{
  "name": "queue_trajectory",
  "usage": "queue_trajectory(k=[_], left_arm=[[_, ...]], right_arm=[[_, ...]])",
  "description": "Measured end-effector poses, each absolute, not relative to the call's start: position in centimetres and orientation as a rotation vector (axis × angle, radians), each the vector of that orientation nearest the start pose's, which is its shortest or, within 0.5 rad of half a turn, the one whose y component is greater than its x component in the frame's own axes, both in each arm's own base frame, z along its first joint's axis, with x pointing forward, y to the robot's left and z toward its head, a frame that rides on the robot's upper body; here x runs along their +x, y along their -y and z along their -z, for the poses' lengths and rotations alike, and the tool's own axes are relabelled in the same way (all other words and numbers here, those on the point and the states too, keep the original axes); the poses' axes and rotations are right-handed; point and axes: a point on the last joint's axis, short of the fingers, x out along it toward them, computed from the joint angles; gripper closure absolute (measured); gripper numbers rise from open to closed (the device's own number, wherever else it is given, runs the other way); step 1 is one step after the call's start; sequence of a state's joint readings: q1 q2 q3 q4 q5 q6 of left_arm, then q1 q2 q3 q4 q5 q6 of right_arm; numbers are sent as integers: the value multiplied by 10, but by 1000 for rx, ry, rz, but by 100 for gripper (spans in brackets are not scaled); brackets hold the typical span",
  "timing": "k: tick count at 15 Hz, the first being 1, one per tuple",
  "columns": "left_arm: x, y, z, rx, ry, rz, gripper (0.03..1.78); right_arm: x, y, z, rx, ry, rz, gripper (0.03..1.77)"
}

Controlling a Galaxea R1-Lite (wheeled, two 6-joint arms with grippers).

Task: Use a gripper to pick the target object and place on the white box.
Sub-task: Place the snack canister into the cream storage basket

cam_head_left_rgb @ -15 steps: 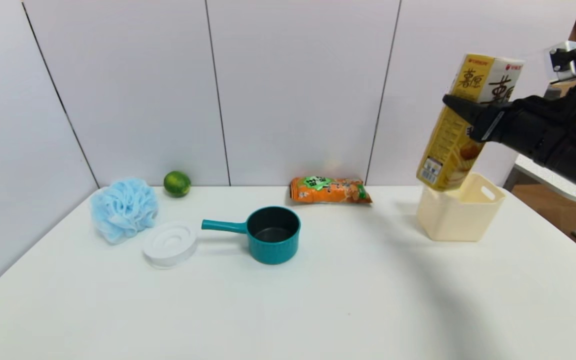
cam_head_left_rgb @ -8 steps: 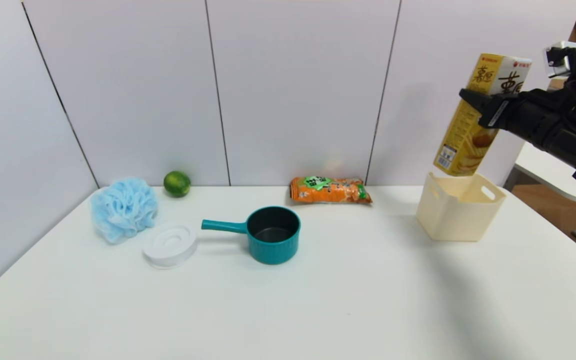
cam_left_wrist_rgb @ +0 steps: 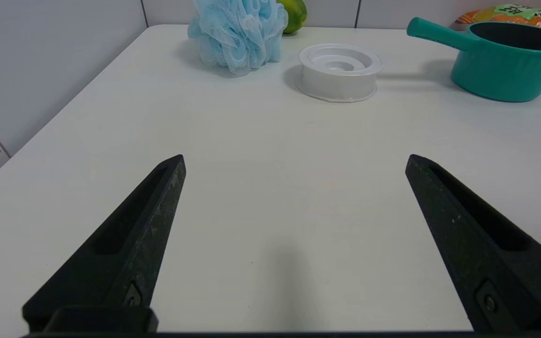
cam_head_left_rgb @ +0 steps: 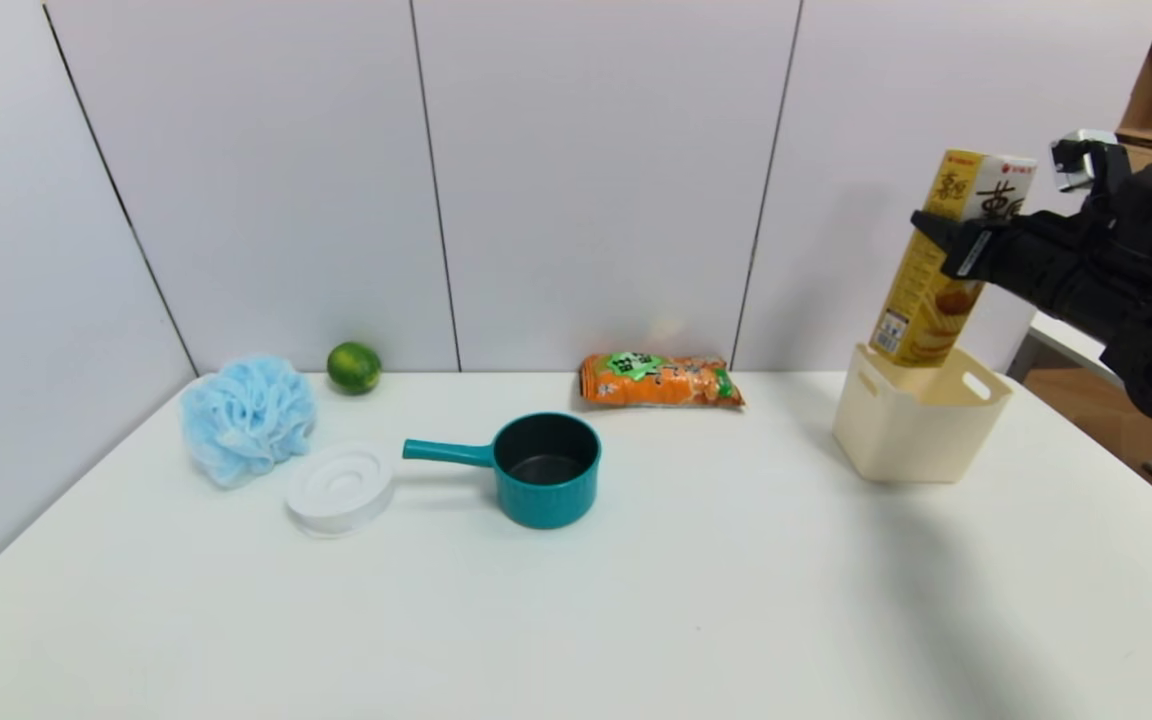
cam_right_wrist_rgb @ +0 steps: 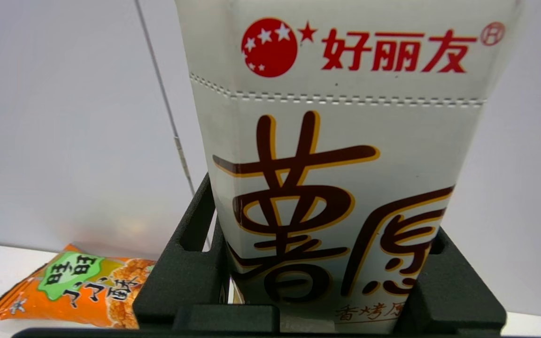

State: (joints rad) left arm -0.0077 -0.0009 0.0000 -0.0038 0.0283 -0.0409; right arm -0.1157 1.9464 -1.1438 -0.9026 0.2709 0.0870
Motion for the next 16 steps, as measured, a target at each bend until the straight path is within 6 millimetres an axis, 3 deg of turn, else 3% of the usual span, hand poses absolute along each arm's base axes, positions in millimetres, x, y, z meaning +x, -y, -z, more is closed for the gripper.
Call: queue_trajectory(k=[10,16], left_arm=[[-23,-1,-76,-41,6,-21,12],[-23,-1,-76,-41,6,-21,12]], right_arm=[[393,49,-196,74,36,-134,95],[385,48,-202,74,43,-137,95]])
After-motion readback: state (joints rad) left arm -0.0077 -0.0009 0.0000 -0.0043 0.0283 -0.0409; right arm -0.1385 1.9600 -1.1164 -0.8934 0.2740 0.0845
